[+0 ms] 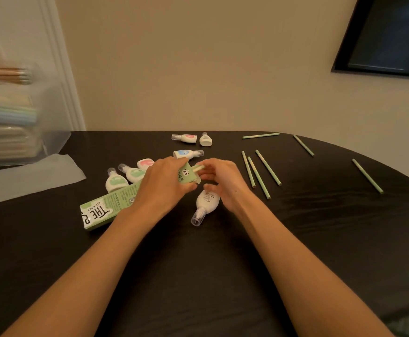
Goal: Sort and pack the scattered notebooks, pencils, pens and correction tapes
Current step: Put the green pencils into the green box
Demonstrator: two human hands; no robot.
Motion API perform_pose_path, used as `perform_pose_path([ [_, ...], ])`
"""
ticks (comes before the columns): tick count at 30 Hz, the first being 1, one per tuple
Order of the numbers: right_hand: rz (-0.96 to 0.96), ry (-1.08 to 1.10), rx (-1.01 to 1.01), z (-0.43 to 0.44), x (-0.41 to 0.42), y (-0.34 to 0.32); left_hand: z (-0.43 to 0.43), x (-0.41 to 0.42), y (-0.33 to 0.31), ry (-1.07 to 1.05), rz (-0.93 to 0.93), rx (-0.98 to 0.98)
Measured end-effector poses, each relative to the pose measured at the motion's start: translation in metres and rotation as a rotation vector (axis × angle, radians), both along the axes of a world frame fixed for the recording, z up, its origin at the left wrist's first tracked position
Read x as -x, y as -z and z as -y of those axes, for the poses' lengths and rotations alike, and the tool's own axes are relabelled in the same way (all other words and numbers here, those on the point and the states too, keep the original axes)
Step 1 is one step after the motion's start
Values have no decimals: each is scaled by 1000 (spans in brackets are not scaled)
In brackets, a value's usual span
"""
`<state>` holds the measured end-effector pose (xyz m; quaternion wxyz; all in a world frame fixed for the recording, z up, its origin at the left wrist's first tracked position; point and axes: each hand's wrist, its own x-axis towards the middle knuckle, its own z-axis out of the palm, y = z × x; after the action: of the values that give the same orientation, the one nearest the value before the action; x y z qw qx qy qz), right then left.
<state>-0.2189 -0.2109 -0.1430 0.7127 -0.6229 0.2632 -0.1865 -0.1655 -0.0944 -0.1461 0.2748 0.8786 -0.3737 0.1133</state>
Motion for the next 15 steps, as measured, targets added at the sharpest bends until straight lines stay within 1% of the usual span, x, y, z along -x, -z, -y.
perform_pose_path([
  [3, 66, 68, -24, 5, 1, -1, 1, -1, 1, -73, 20, -47],
  [5, 102, 17, -36, 7, 3, -1, 3, -1, 0, -86, 31, -44],
  [8, 56, -83, -11, 3, 2, 1, 7, 1, -2, -96, 47, -21],
  [11, 49, -107, 35, 4, 1, 1, 14, 2, -4, -109, 66, -31],
  [13, 59, -54, 51, 7, -1, -2, 16, 1, -5, -109, 74, -42],
  [14, 39, 20, 82, 13, 1, -3, 19, 2, -6, -107, 74, -57],
  [15, 0, 129, 159, 21, 2, -3, 24, 3, -6, -108, 71, -73],
])
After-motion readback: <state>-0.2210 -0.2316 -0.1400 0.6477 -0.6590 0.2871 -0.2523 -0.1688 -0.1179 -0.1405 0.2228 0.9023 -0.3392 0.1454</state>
